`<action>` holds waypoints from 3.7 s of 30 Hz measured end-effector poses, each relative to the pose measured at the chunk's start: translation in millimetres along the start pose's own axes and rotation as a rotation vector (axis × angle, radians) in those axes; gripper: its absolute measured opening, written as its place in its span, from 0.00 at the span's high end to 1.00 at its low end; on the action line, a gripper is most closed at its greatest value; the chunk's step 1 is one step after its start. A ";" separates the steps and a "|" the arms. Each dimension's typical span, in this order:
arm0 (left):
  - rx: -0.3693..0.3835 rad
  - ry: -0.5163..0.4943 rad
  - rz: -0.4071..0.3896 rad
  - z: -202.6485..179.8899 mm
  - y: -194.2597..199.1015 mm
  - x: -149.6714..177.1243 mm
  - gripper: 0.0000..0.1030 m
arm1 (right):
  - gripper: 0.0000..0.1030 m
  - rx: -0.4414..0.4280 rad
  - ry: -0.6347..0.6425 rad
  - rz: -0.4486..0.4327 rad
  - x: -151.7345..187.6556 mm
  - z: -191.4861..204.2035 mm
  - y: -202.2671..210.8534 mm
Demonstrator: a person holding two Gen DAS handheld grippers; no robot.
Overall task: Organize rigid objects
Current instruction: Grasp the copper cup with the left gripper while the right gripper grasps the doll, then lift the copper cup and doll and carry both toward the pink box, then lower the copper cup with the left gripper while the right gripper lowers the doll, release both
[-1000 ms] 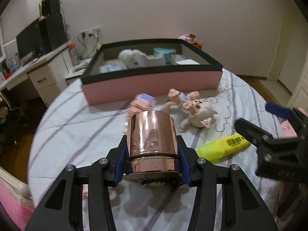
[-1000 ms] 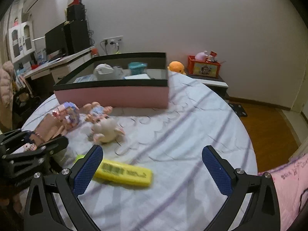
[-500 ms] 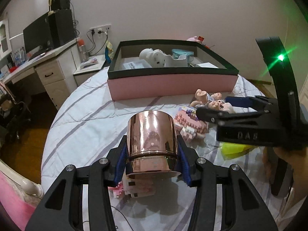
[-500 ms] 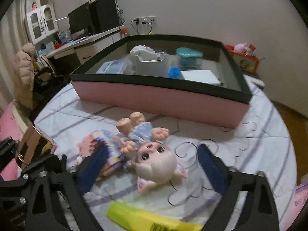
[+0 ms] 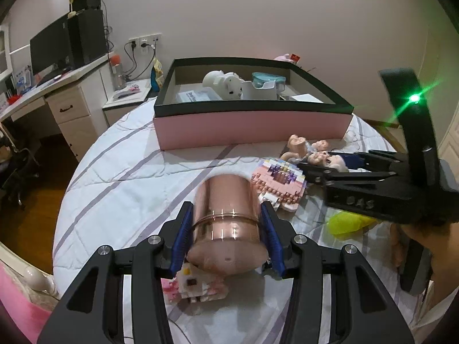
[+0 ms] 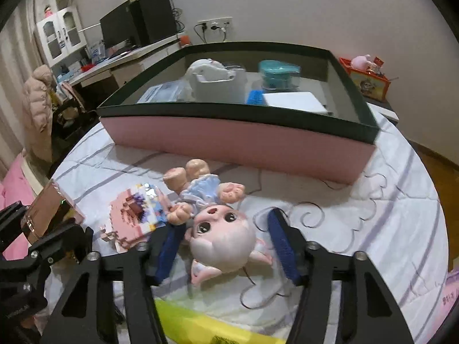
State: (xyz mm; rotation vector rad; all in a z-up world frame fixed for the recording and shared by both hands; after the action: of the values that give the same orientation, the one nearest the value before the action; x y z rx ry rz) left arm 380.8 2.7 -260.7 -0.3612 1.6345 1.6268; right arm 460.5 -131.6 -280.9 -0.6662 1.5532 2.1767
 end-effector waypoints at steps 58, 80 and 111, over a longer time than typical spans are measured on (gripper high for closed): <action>-0.225 -0.046 -0.506 -28.8 146.7 -90.4 0.54 | 0.57 0.040 -0.023 -0.665 -2.6 47.8 226.3; -0.281 -0.180 -0.464 -19.8 75.7 -154.3 0.54 | 0.57 0.093 -0.028 -0.651 -73.8 33.4 175.8; -0.263 -0.117 -0.130 37.8 -97.5 -159.4 0.18 | 0.20 0.209 -0.101 -0.301 -116.2 -34.4 2.3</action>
State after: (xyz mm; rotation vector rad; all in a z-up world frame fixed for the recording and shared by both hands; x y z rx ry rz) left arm 563.8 -26.3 -215.7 -0.4860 1.2862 1.7320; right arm 559.1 -169.0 -221.2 -0.6628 1.4940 1.7741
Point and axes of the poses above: each gripper's, at about its wrist camera, not at the fingertips, and y roughly against the way its jaws point, z to its left, x to its underside, the point moved 6 cm from there along -y, roughly the way its jaws point, and after that the axes turned 14 degrees about -y, right-handed, at the moved point
